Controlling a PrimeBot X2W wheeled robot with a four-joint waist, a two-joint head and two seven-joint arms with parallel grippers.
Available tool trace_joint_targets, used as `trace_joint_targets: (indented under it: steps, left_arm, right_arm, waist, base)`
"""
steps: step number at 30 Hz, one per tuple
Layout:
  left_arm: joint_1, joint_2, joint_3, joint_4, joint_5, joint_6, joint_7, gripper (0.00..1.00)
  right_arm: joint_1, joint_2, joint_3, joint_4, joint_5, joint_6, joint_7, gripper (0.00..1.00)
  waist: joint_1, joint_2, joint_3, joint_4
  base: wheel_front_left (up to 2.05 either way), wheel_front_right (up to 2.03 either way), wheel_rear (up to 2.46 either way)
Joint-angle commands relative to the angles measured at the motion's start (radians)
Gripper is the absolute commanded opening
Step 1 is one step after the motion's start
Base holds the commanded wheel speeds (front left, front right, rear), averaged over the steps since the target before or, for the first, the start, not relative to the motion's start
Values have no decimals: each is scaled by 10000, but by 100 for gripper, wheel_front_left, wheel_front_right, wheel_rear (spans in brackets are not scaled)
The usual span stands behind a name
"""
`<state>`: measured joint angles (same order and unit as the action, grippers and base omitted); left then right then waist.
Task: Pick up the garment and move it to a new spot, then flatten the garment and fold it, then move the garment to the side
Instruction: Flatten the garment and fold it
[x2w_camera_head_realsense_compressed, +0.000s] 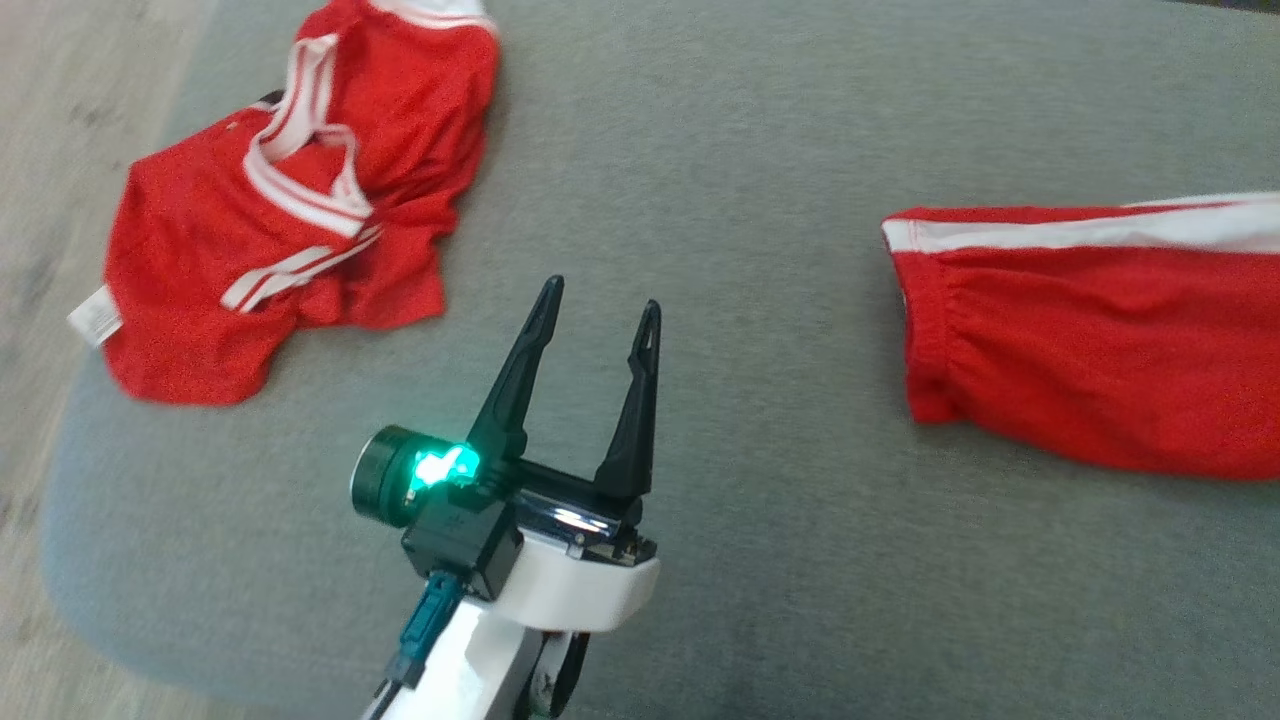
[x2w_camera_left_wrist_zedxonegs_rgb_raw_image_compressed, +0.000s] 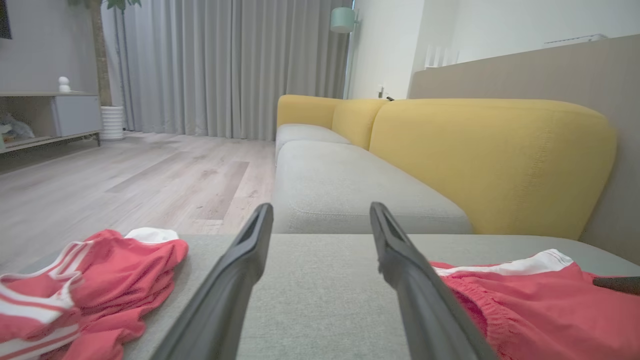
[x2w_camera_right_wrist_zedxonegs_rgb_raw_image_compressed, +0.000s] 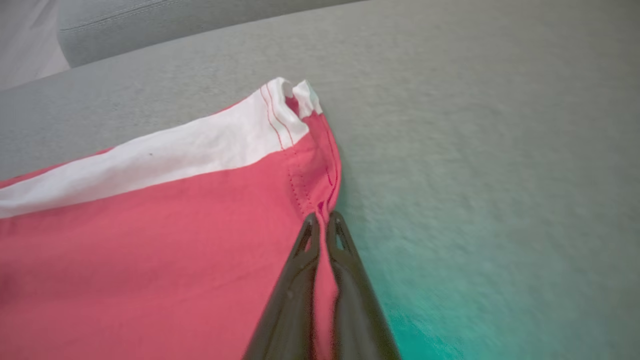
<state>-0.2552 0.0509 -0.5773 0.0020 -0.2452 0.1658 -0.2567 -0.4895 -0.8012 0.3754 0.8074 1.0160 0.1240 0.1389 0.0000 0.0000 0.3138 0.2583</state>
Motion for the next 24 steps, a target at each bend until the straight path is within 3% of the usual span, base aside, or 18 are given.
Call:
trace_joint_targets:
  steps: [1, 9, 17, 24]
  left_arm:
    - [129, -6, 378, -253, 83, -26, -51, 100]
    - [553, -6, 609, 48, 148, -194, -51, 100]
    - [1016, -6, 724, 246, 132, -270, -51, 100]
    - [1464, -6, 893, 106, 126, -246, -51, 100]
  right_arm:
    - [441, -547, -11, -112, 135, 67, -174, 0]
    - [694, -354, -63, -423, 75, 67, -871, 0]
    - [392, 322, 277, -2233, -315, 67, -1379, 0]
    - [-95, 1886, 975, -3818, -923, 67, -1173, 0]
  waist:
    - [0, 0, -362, -497]
    - [0, 0, -1341, -1471]
    - [0, 0, -2181, -1718]
    - [0, 0, -2642, -1889]
  base:
    - [0, 0, 0]
    - [0, 0, 0]
    - [0, 0, 0]
    - [0, 0, 0]
